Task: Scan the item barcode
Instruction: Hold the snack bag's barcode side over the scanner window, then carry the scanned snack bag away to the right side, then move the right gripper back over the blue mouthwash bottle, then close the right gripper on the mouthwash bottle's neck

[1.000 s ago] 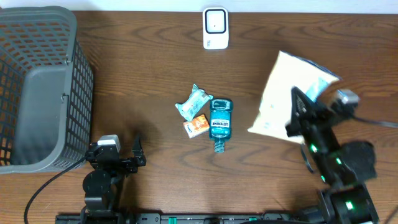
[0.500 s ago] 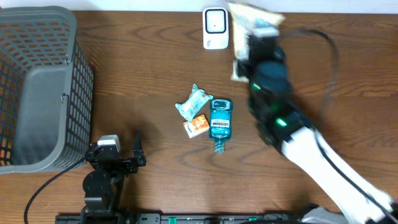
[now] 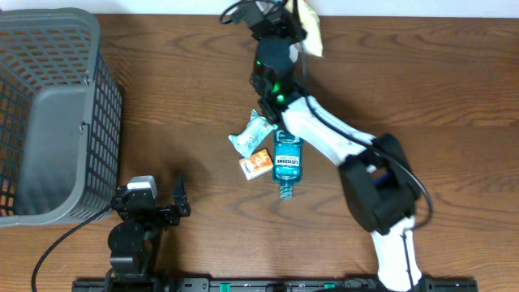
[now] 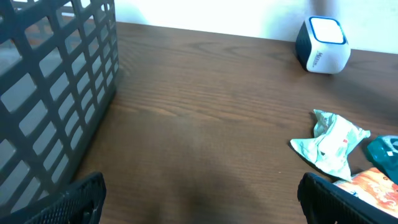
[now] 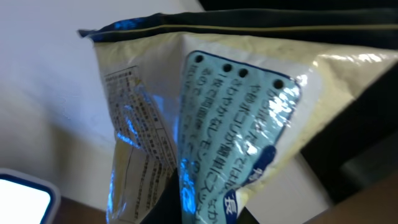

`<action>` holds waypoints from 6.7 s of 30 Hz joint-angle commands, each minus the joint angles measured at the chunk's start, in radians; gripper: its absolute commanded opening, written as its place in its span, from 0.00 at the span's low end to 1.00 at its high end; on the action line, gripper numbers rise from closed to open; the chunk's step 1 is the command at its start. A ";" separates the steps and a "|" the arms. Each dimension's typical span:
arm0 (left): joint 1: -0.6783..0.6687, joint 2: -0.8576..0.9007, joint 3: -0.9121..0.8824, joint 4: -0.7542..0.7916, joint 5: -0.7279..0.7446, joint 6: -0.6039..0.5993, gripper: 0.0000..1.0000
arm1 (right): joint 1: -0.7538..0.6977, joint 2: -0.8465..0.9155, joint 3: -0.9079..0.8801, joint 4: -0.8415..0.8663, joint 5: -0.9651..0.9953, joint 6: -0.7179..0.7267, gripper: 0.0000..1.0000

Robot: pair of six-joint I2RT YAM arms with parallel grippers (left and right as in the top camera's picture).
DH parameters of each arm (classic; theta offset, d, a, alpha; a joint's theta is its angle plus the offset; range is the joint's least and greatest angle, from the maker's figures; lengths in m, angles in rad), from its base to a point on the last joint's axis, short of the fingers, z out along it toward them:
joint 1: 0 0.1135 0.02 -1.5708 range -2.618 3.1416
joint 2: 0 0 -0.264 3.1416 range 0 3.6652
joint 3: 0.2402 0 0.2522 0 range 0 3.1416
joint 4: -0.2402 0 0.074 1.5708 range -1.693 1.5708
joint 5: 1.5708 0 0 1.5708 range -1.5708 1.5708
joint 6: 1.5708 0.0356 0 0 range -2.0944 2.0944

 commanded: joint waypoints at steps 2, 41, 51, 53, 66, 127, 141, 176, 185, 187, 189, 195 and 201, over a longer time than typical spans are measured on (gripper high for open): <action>-0.002 -0.001 -0.024 -0.003 -0.009 0.010 0.98 | 0.008 0.149 0.166 0.037 0.008 -0.245 0.01; -0.002 -0.001 -0.024 -0.003 -0.009 0.010 0.98 | -0.063 0.536 0.561 -0.150 -0.483 -0.452 0.01; -0.002 -0.001 -0.024 -0.003 -0.009 0.010 0.98 | -0.064 0.462 0.561 -0.257 -0.354 -0.384 0.01; -0.002 -0.001 -0.024 -0.003 -0.009 0.010 0.98 | -0.060 0.409 0.561 -0.328 -0.327 -0.360 0.01; -0.002 -0.001 -0.024 -0.003 -0.009 0.010 0.98 | -0.080 -0.074 0.560 -1.083 0.000 0.289 0.01; -0.002 -0.001 -0.024 -0.003 -0.009 0.010 0.98 | -0.616 -0.068 0.544 -2.405 -1.163 1.464 0.88; -0.002 -0.001 -0.024 -0.003 -0.009 0.010 0.98 | -0.138 -0.068 0.320 -2.159 -0.887 1.465 0.97; -0.002 -0.001 -0.024 -0.003 -0.009 0.010 0.98 | -0.047 -0.068 -0.269 -1.698 -0.935 1.575 0.54; -0.002 -0.001 -0.024 -0.003 -0.009 0.010 0.98 | -0.055 -0.068 -0.235 -1.752 -0.987 1.466 0.36; -0.002 -0.001 -0.024 -0.003 -0.009 0.010 0.98 | -0.065 -0.068 -0.206 -1.779 -1.057 1.412 0.31; -0.002 -0.001 -0.024 -0.003 -0.009 0.010 0.98 | -0.076 -0.068 -0.181 -1.799 -1.131 1.358 0.31; -0.002 -0.001 -0.024 -0.003 -0.009 0.010 0.98 | -0.130 -0.068 -0.101 -1.877 -1.344 1.249 0.29; -0.002 -0.001 -0.024 -0.003 -0.009 0.010 0.98 | -0.201 -0.068 -0.056 -2.001 -1.464 1.183 0.27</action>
